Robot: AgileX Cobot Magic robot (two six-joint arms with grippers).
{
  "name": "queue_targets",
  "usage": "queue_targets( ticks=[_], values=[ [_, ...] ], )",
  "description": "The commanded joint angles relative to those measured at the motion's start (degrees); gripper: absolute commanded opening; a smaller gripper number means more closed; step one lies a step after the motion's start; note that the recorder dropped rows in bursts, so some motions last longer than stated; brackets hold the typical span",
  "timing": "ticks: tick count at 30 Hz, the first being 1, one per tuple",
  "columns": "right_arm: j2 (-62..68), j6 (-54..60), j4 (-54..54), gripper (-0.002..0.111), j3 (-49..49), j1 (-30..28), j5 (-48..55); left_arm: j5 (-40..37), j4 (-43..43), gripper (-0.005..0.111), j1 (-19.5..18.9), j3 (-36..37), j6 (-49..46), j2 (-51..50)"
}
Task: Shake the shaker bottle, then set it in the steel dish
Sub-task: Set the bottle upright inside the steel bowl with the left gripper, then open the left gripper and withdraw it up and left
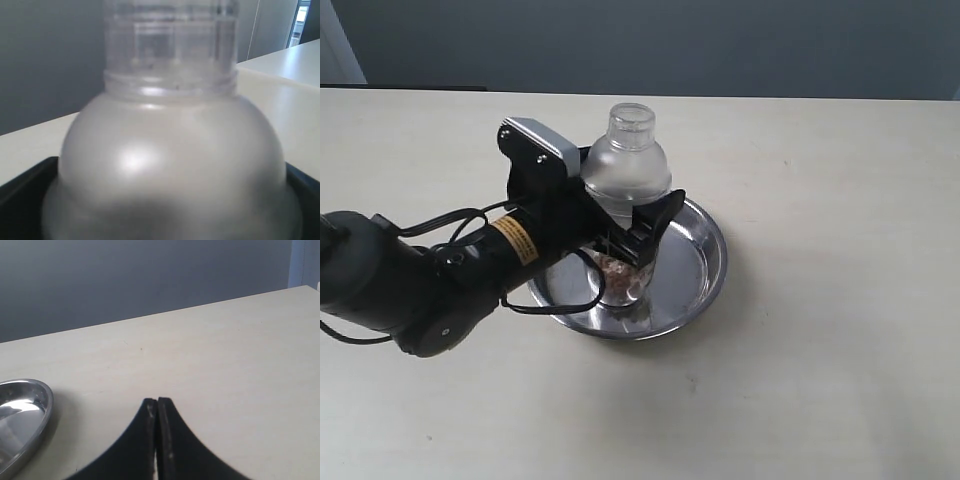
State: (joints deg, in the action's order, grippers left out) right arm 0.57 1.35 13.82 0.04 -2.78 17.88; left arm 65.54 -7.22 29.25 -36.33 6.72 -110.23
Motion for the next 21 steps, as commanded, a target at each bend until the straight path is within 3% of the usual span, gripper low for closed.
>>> queue_targets(
  ticks=[1, 21],
  values=[
    [-0.28, 0.12, -0.20, -0.001, -0.04, 0.15, -0.40, -0.07, 1.60, 0.105, -0.06, 1.32, -0.44, 2.92],
    [-0.28, 0.12, -0.20, -0.001, -0.04, 0.15, -0.40, -1.17, 2.67, 0.105, -0.06, 2.15, -2.08, 11.37]
  ],
)
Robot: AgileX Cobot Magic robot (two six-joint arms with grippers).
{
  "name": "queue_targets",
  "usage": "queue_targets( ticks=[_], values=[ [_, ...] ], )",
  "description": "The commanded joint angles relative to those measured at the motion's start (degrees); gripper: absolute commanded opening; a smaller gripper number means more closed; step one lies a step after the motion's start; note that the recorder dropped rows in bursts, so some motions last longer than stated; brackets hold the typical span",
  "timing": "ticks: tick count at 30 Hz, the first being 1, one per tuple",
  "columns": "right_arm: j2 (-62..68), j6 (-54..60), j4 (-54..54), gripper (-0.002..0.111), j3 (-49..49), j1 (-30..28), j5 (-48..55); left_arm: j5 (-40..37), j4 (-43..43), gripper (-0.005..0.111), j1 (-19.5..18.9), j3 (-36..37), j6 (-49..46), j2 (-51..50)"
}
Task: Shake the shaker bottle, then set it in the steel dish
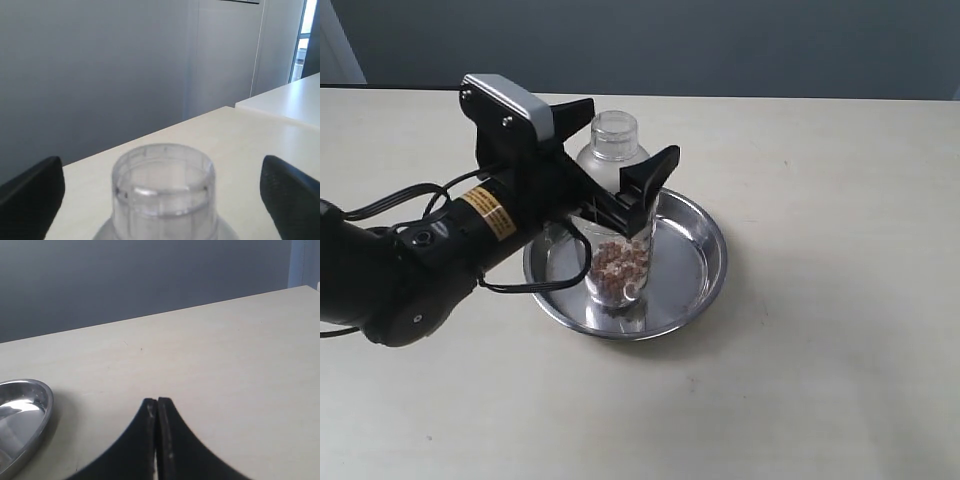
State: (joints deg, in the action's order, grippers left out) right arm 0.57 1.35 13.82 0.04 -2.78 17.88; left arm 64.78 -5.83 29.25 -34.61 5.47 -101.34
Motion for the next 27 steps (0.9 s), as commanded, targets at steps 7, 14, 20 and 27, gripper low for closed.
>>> queue_targets(
  ticks=[7, 14, 20, 27],
  values=[
    [-0.28, 0.12, -0.20, -0.001, -0.04, 0.15, -0.40, -9.91, 1.29, 0.090, -0.06, 0.44, -5.10, 11.62],
    [-0.28, 0.12, -0.20, -0.001, -0.04, 0.15, -0.40, -21.61, 1.15, 0.021, -0.06, 0.44, -5.92, 23.83],
    [-0.28, 0.12, -0.20, -0.001, -0.04, 0.15, -0.40, -34.57, 3.51, 0.001, -0.06, 0.44, -8.80, 35.05],
    [-0.28, 0.12, -0.20, -0.001, -0.04, 0.15, -0.40, -36.06, 13.09, 0.000, -0.06, 0.44, -9.34, 45.30]
  ],
)
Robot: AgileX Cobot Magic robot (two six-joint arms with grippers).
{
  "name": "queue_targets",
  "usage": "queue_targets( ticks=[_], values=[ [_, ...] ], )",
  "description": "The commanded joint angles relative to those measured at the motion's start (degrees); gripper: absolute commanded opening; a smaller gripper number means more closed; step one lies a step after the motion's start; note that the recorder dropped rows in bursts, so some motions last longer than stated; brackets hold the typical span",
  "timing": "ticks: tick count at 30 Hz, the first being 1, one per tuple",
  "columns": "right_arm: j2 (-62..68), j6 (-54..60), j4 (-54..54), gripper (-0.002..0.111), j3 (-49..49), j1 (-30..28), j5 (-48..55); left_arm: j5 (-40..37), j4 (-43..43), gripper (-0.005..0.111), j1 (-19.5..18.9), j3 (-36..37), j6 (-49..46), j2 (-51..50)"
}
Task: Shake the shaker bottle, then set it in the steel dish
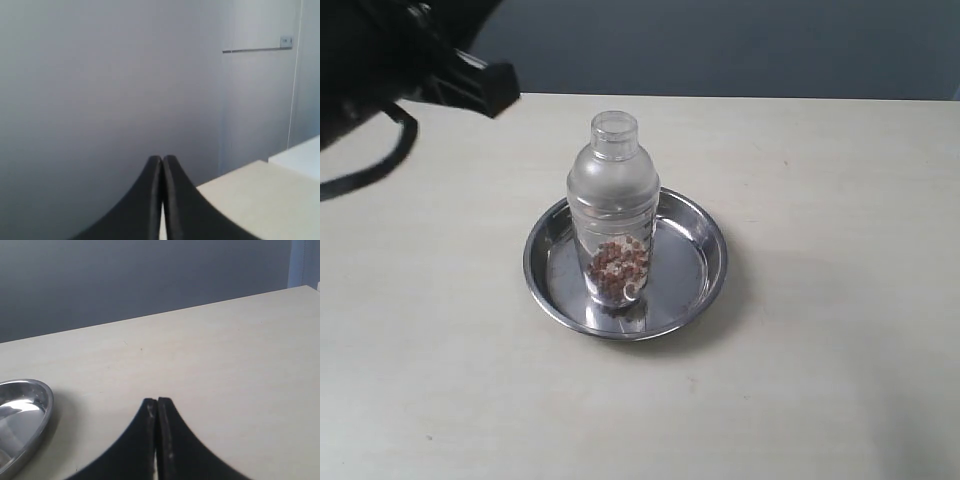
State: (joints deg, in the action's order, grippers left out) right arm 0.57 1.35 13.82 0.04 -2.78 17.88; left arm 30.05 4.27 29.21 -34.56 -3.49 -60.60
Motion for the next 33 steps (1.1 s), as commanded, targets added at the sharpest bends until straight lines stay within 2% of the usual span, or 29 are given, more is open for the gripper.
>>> queue_targets(
  ticks=[1, 5, 8, 9, 10, 11, 14, 17, 19, 21, 24, 28, 33],
  values=[
    [-0.28, 0.12, -0.20, -0.001, -0.04, 0.15, -0.40, -2.03, 2.99, 0.000, -0.03, 0.39, -0.63, 5.49],
    [-0.28, 0.12, -0.20, -0.001, -0.04, 0.15, -0.40, -7.84, 3.59, 0.000, -0.03, 0.39, -9.11, 9.29],
    [-0.28, 0.12, -0.20, -0.001, -0.04, 0.15, -0.40, -13.39, 10.33, 0.000, -0.27, 1.09, -16.53, 13.59],
    [-0.28, 0.12, -0.20, -0.001, -0.04, 0.15, -0.40, -13.39, 14.39, 0.000, -1.84, 2.69, -20.98, 15.89],
    [-0.28, 0.12, -0.20, -0.001, -0.04, 0.15, -0.40, -13.55, 15.71, 0.000, -3.32, 3.73, -21.19, 17.35],
    [-0.28, 0.12, -0.20, -0.001, -0.04, 0.15, -0.40, -15.78, 15.82, 0.000, -6.74, 5.88, -19.50, 20.86],
    [-0.28, 0.12, -0.20, -0.001, -0.04, 0.15, -0.40, -22.13, 15.82, 0.000, -13.01, 9.65, -17.50, 27.36],
    [-0.28, 0.12, -0.20, -0.001, -0.04, 0.15, -0.40, -31.71, 15.82, 0.000, -22.63, 15.60, -17.38, 40.28],
    [-0.28, 0.12, -0.20, -0.001, -0.04, 0.15, -0.40, -35.86, 15.82, 0.000, -25.87, 17.60, -16.79, 46.52],
    [-0.28, 0.12, -0.20, -0.001, -0.04, 0.15, -0.40, -41.08, 15.82, 0.000, -27.77, 18.58, -16.39, 50.53],
    [-0.28, 0.12, -0.20, -0.001, -0.04, 0.15, -0.40, -44.02, 15.41, 0.000, -28.58, 19.56, -14.31, 51.26],
    [-0.28, 0.12, -0.20, -0.001, -0.04, 0.15, -0.40, -44.26, 4.30, 0.000, -29.71, 24.76, 2.23, 55.67],
    [-0.28, 0.12, -0.20, -0.001, -0.04, 0.15, -0.40, -46.77, 5.09, 0.000, -31.67, 28.62, 2.23, 60.60]
  ],
)
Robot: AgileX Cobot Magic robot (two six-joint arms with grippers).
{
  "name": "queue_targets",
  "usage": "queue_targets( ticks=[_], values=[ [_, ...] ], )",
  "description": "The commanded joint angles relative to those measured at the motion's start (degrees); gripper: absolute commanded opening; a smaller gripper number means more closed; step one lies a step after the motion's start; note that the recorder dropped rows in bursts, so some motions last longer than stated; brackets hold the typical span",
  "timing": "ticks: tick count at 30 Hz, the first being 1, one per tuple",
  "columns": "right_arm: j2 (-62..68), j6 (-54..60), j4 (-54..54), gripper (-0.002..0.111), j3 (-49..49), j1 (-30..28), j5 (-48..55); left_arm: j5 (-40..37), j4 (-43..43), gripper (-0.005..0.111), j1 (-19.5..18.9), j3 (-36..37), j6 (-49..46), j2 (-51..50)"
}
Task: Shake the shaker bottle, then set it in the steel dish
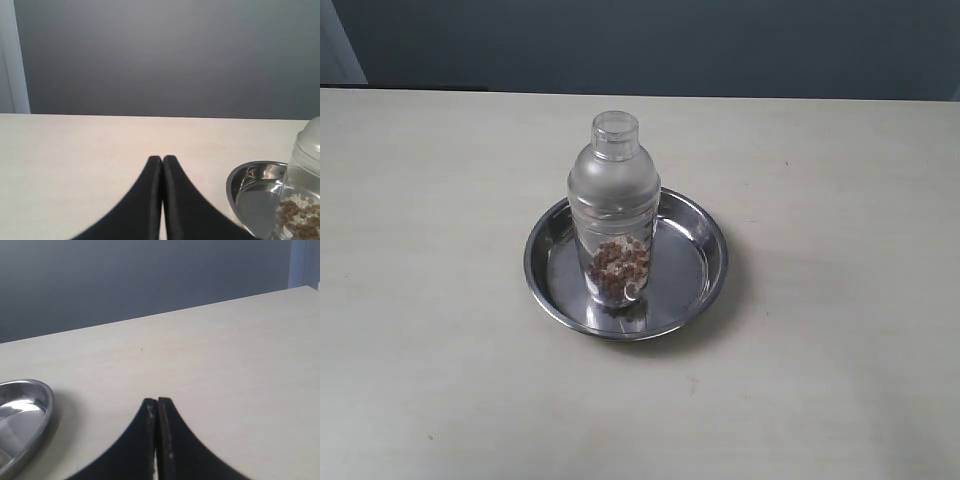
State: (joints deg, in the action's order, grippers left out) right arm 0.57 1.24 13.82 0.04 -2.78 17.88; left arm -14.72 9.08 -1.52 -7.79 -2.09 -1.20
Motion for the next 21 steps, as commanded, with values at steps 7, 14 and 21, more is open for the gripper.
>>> queue_targets(
  ticks=[7, 14, 21],
  values=[
    [-0.28, 0.23, -0.20, -0.001, -0.04, 0.15, -0.40, -3.11, 0.95, 0.000, -0.94, 7.79, 0.95, 1.20],
    [-0.28, 0.23, -0.20, -0.001, -0.04, 0.15, -0.40, -2.99, 1.41, 0.000, -0.94, 7.79, 0.63, 1.20],
    [-0.28, 0.23, -0.20, -0.001, -0.04, 0.15, -0.40, 1.87, 1.30, 0.000, -0.94, 7.79, 0.63, 1.20]
  ],
)
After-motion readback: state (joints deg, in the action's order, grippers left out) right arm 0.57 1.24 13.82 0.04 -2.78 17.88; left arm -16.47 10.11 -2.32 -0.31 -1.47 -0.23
